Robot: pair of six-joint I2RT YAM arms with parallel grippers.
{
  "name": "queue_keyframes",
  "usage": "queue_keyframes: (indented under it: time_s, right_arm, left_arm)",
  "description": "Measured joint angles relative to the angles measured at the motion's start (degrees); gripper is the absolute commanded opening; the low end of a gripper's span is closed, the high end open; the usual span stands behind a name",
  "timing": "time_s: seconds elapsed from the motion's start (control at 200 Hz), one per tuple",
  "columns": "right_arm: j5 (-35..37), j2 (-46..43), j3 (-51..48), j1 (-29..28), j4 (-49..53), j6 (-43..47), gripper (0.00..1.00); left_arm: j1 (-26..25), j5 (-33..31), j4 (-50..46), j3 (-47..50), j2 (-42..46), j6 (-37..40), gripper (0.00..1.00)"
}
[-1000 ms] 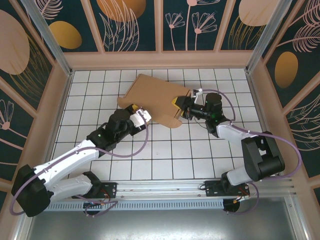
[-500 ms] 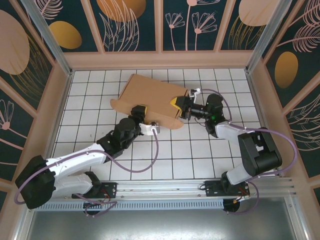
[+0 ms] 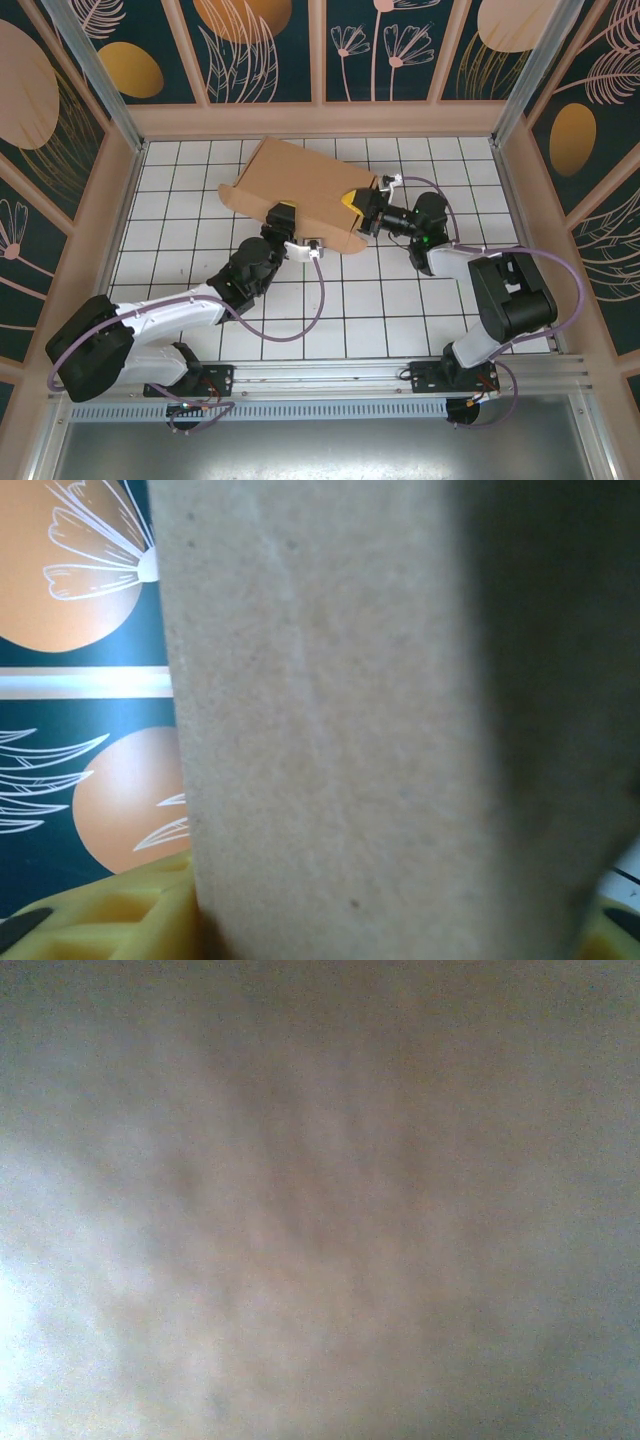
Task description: Fold the paper box
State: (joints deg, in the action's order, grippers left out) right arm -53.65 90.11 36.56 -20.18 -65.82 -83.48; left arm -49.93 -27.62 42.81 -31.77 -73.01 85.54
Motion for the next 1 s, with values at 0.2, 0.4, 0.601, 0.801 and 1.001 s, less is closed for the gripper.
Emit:
queue_keyframes:
  time_s: [0.2, 0.4, 0.601, 0.801, 1.001]
  right_arm:
    - [-0.35, 0.07, -0.7, -0.57, -2.89, -1.44, 0.58]
    - [-1.33, 0.07, -0.72, -1.57, -3.3, -1.53, 0.68]
    - [-0.59, -1.7, -1.11, -1.49, 2.36, 2.67, 0.81]
    - [11.65, -12.9, -1.38, 1.88, 28.52, 17.38, 0.88]
    - [28.2, -21.88, -0.57, 4.94, 46.95, 28.5, 0.88]
  left_arm:
    - [-0.33, -0.02, 0.7, 1.4, 2.25, 1.62, 0.46]
    - [-0.26, -0.81, 0.66, 2.21, 3.91, 1.88, 0.43]
    - [-0.26, -0.98, -1.05, 2.23, 5.01, 1.79, 0.43]
    - [-0.37, -1.97, -14.95, -1.31, 7.37, -5.07, 0.43]
    - [-1.38, 0.28, -46.12, -20.2, 4.2, -23.5, 0.42]
